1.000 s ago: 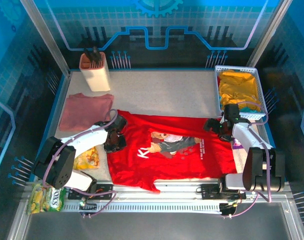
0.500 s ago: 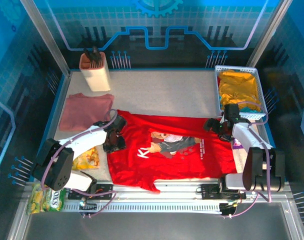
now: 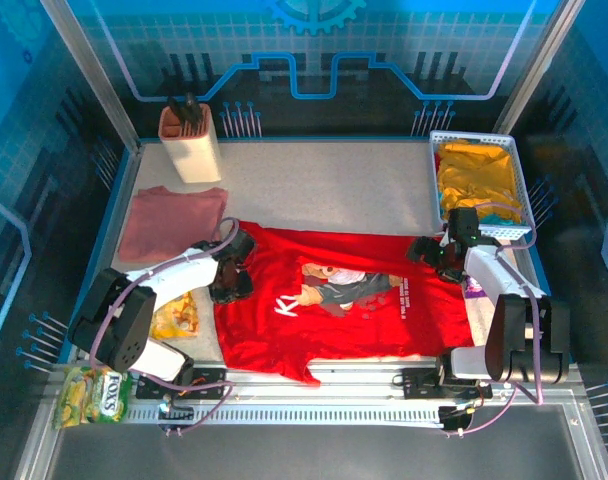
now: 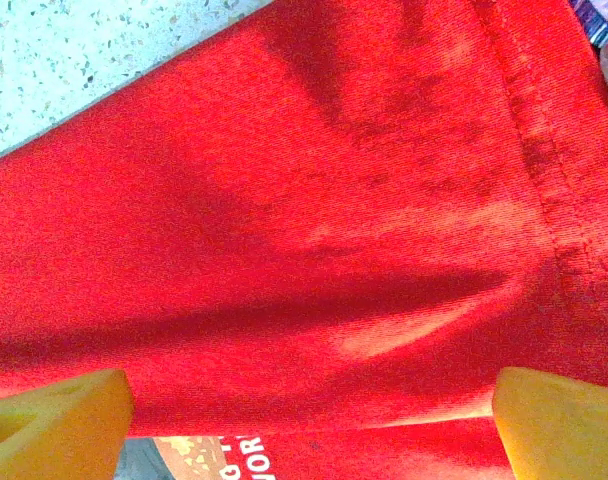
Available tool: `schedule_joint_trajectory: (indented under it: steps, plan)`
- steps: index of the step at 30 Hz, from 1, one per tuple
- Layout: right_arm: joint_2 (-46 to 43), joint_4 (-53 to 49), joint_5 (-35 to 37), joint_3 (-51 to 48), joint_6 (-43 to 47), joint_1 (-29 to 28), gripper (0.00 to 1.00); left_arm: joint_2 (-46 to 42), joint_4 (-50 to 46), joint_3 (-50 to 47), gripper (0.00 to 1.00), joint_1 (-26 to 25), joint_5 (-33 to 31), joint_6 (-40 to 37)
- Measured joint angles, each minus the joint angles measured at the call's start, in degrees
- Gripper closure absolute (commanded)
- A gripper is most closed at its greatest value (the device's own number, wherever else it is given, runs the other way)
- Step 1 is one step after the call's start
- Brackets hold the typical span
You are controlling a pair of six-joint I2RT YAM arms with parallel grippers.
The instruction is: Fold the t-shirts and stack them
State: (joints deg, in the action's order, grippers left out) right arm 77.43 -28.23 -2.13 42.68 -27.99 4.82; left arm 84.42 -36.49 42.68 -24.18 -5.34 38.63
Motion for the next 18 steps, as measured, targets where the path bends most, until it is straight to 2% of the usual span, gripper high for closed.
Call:
schedule_joint_trajectory:
  steps: [7,18]
  plan:
    - [0.61,0.0,0.0,0.0,0.0,0.0,0.07,0.02,-0.31,0.61,0.81,0.0,0.0,-0.17]
    - [1.2,0.0,-0.02,0.02,0.0,0.0,0.07,0.02,-0.72,1.55,0.78,0.0,0.0,-0.22]
